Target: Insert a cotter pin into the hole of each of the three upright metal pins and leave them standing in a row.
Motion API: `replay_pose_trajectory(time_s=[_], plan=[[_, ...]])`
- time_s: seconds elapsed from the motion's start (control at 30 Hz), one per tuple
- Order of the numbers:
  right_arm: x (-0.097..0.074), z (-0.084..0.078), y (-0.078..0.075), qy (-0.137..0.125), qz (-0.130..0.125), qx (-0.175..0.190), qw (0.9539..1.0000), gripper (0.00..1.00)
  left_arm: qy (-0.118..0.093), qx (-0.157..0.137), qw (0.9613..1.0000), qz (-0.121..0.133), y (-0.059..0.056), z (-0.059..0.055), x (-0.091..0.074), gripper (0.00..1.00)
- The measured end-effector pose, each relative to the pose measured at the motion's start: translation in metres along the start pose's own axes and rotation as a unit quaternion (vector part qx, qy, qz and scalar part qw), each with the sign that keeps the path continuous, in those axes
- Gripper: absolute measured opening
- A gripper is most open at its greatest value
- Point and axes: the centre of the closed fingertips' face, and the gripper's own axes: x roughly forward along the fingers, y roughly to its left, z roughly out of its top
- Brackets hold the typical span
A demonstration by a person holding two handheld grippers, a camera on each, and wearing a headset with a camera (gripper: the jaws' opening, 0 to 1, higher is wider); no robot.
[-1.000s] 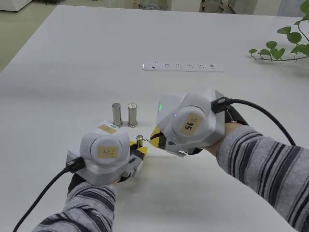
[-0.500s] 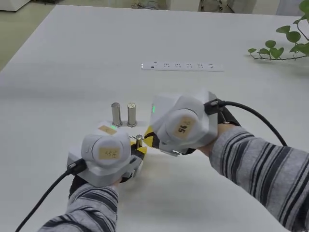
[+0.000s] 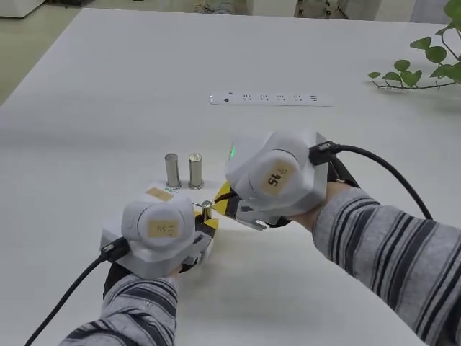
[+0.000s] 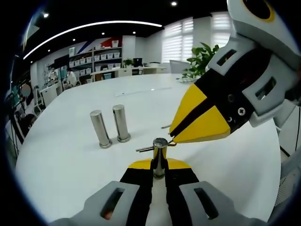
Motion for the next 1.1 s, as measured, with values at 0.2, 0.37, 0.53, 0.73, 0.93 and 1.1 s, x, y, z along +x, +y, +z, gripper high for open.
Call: replay_pose_trajectory(time_s=[0.2, 0.37, 0.53, 0.73, 0.93, 1.1], plan=[[0.001, -0.007, 0.002, 0.007, 0.004, 0.006, 1.0000, 0.00, 0.000, -0.003, 1.0000, 0.001, 0.000, 0.000, 0.000, 0.05], [0.004, -0.009, 0.005, 0.011, 0.008, 0.008, 0.9999, 0.00, 0.001, -0.003, 1.0000, 0.002, 0.000, 0.000, 0.000, 0.05], [0.005, -0.009, 0.005, 0.010, 0.008, 0.011, 0.9999, 0.00, 0.001, -0.001, 1.0000, 0.003, 0.000, -0.001, 0.000, 0.05], [0.006, -0.009, 0.004, 0.007, 0.004, 0.019, 0.9998, 0.00, 0.001, -0.004, 1.0000, 0.004, 0.000, -0.001, 0.000, 0.05], [0.002, -0.021, -0.002, 0.010, -0.015, 0.090, 0.9958, 0.02, 0.000, 0.002, 1.0000, 0.007, 0.000, -0.001, 0.000, 0.05], [-0.002, -0.031, -0.006, 0.006, -0.029, 0.144, 0.9891, 0.10, -0.001, 0.009, 0.9999, 0.006, 0.000, -0.001, 0.001, 0.05]])
